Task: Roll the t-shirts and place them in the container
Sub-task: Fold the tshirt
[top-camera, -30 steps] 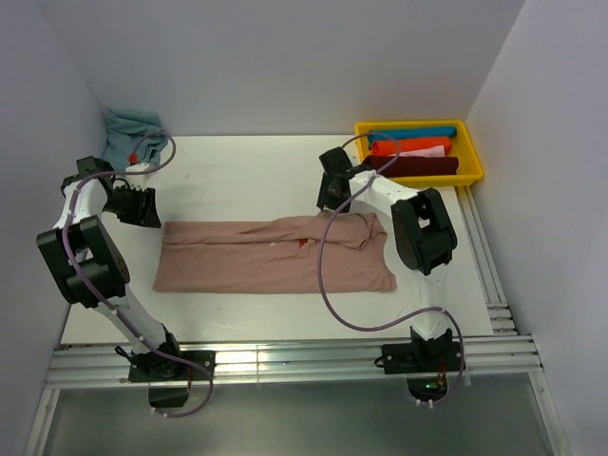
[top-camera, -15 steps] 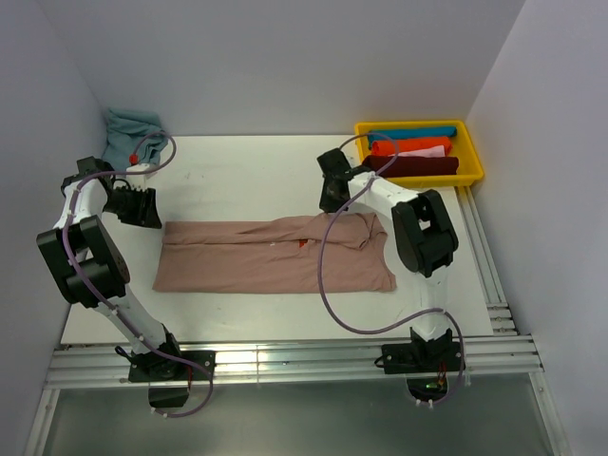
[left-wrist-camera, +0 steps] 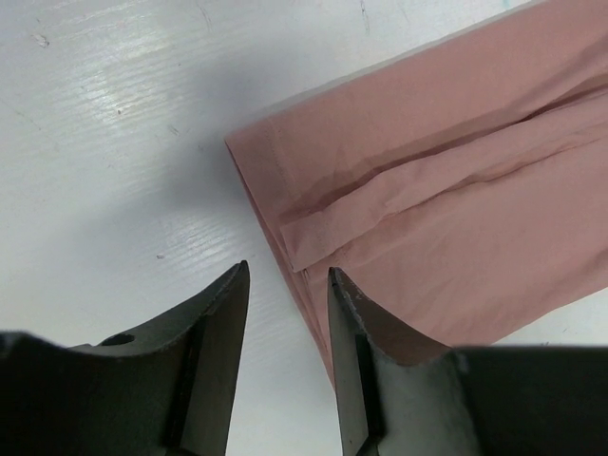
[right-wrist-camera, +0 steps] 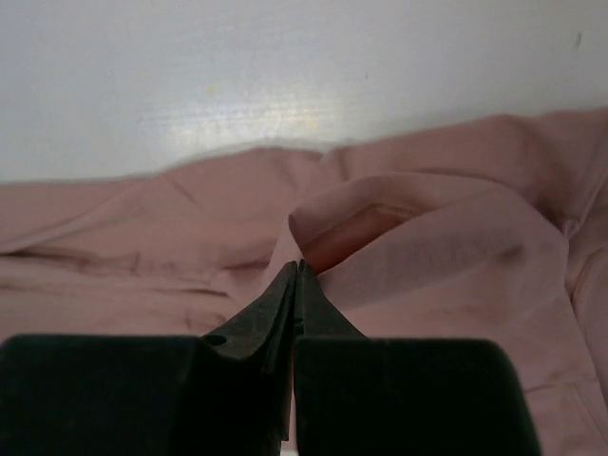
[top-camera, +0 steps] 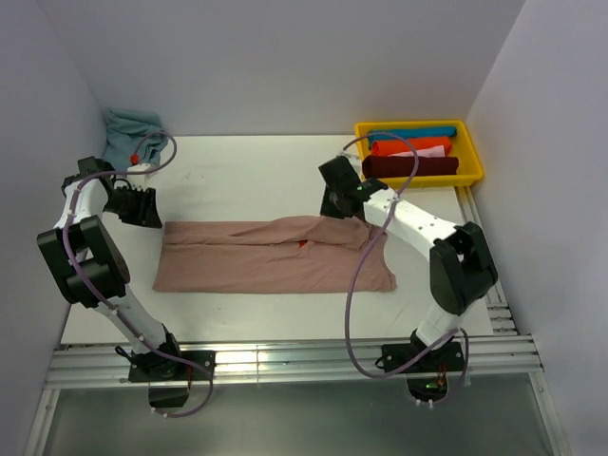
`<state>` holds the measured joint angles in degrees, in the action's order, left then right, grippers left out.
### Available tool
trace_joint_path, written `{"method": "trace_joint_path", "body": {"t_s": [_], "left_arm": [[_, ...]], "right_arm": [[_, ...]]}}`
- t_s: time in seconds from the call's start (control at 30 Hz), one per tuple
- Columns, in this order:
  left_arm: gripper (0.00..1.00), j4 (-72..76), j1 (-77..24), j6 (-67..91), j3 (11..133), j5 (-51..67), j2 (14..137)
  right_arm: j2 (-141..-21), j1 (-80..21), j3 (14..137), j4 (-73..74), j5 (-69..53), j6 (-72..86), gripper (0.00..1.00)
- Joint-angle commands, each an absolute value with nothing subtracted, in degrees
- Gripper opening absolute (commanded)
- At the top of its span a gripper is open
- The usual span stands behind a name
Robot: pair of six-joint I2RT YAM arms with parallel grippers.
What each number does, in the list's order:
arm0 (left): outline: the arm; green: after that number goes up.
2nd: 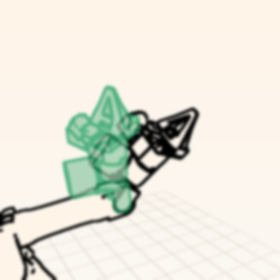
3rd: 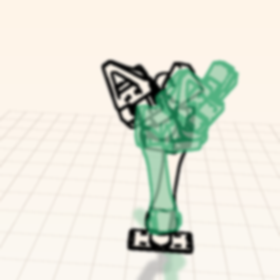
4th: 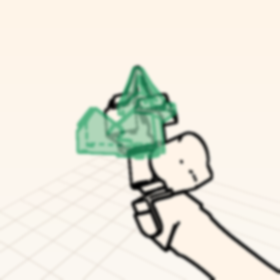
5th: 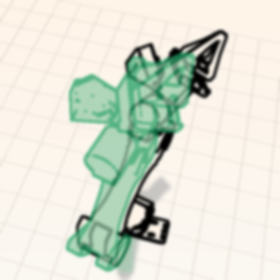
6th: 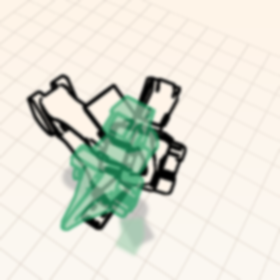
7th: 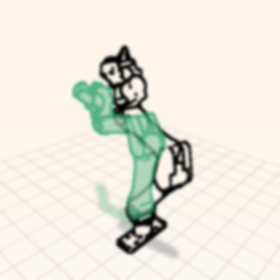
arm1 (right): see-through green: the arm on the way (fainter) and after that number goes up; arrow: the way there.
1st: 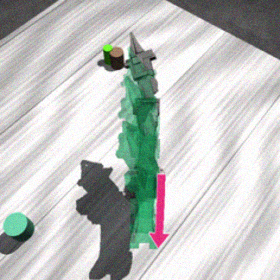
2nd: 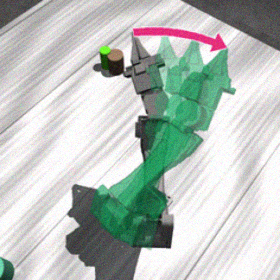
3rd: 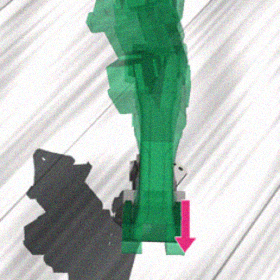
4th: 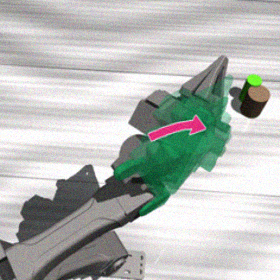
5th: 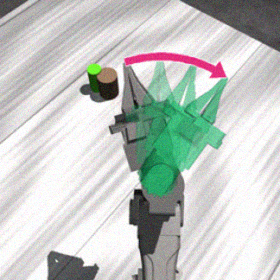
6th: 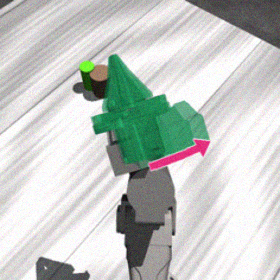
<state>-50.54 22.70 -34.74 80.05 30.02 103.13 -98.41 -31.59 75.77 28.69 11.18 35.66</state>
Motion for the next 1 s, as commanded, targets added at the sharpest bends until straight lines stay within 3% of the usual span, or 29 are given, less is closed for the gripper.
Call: {"method": "trace_joint_path", "body": {"t_s": [0.0, 0.4, 0.5, 0.67, 0.8, 0.83, 0.9, 0.97], "left_arm": [[0.43, -51.15, 22.50, -35.07, 80.25, 31.55, 102.39], [0.25, -51.59, 22.41, -35.95, 79.01, 31.29, 101.78], [0.27, -51.94, 22.41, -36.30, 78.49, 31.55, 101.69], [0.42, -52.12, 22.32, -36.47, 77.34, 32.17, 100.90], [0.44, -52.12, 22.15, -36.56, 77.17, 31.82, 100.55], [0.44, -52.12, 22.06, -36.56, 77.25, 31.64, 100.63], [0.44, -52.29, 22.15, -36.56, 77.34, 31.47, 100.98], [0.43, -52.21, 22.15, -36.65, 77.26, 31.29, 101.16]], "right_arm": [[-92.31, -34.35, 71.55, 29.00, 15.02, 38.40, 0.00], [-78.49, -39.02, 56.26, 27.69, 17.49, 46.23, 0.00], [-78.05, -40.60, 53.97, 27.07, 17.49, 47.72, 0.00], [-79.18, -42.97, 49.23, 23.22, 16.09, 50.53, 0.00], [-80.59, -45.25, 47.55, 21.80, 15.56, 51.77, 0.14], [-80.77, -45.61, 47.20, 21.71, 15.47, 52.03, 0.23], [-80.68, -46.49, 47.02, 21.53, 15.03, 52.03, 0.31], [-79.90, -47.28, 47.46, 22.23, 15.38, 52.03, 0.35]]}}
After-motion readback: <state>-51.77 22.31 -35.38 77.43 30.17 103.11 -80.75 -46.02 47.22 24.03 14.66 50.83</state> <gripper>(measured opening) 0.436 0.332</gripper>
